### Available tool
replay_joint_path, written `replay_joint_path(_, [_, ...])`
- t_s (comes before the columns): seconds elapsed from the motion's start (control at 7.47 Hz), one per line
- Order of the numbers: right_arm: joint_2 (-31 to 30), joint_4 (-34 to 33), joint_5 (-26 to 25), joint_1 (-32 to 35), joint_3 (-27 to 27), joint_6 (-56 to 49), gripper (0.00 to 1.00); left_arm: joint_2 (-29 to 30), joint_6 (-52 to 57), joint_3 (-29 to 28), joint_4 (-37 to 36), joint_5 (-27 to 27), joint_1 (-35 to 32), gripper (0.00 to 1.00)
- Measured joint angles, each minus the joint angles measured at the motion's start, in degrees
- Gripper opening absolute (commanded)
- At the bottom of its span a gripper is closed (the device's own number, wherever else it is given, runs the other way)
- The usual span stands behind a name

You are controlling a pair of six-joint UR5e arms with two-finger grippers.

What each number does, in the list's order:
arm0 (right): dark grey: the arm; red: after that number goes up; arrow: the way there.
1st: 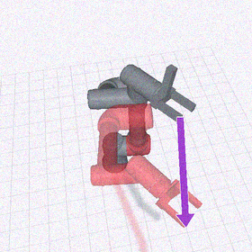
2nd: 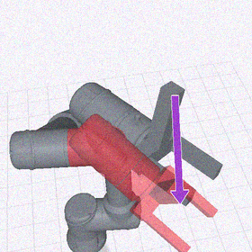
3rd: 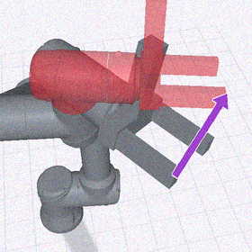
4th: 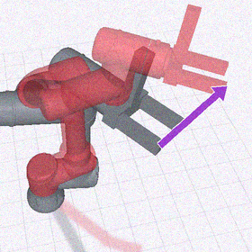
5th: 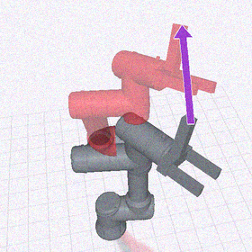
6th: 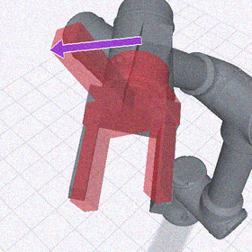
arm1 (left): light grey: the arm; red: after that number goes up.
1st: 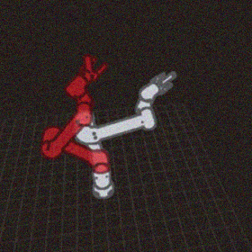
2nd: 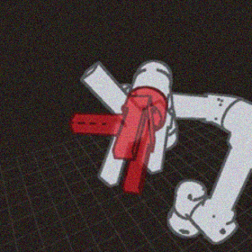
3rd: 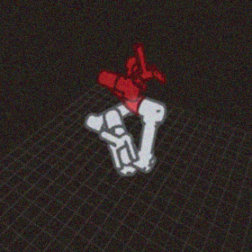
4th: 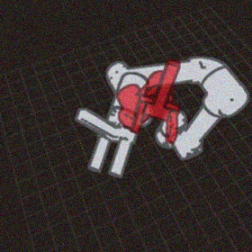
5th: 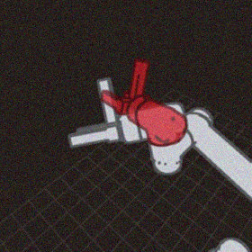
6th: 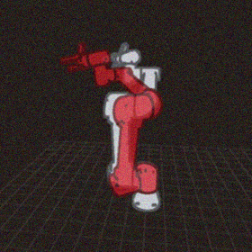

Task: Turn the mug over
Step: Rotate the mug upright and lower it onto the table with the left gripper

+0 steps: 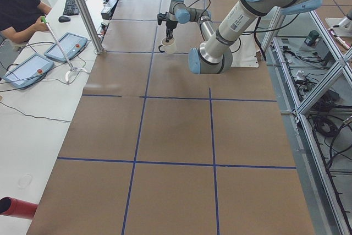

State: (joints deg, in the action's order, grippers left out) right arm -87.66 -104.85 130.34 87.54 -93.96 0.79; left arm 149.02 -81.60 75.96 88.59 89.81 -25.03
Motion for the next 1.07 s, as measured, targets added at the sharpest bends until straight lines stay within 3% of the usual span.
replay_joint_path(0.13, [0.00,0.00,0.00,0.00,0.00,0.00,1.00,-0.07,-0.05,-0.04,-0.03,-0.39,0.31,0.18])
replay_joint_path(0.27, [-0.02,0.00,0.00,0.00,0.00,0.00,1.00,-0.08,-0.10,-0.04,0.02,-0.53,0.48,0.89])
replay_joint_path(0.4, [-0.04,0.00,0.00,0.00,0.00,0.00,1.00,-0.07,-0.12,-0.04,0.15,-0.60,0.54,1.00])
replay_joint_path(1.07, [0.00,0.00,0.00,0.00,0.00,0.00,1.00,0.07,0.14,1.70,0.34,-0.32,1.01,1.00])
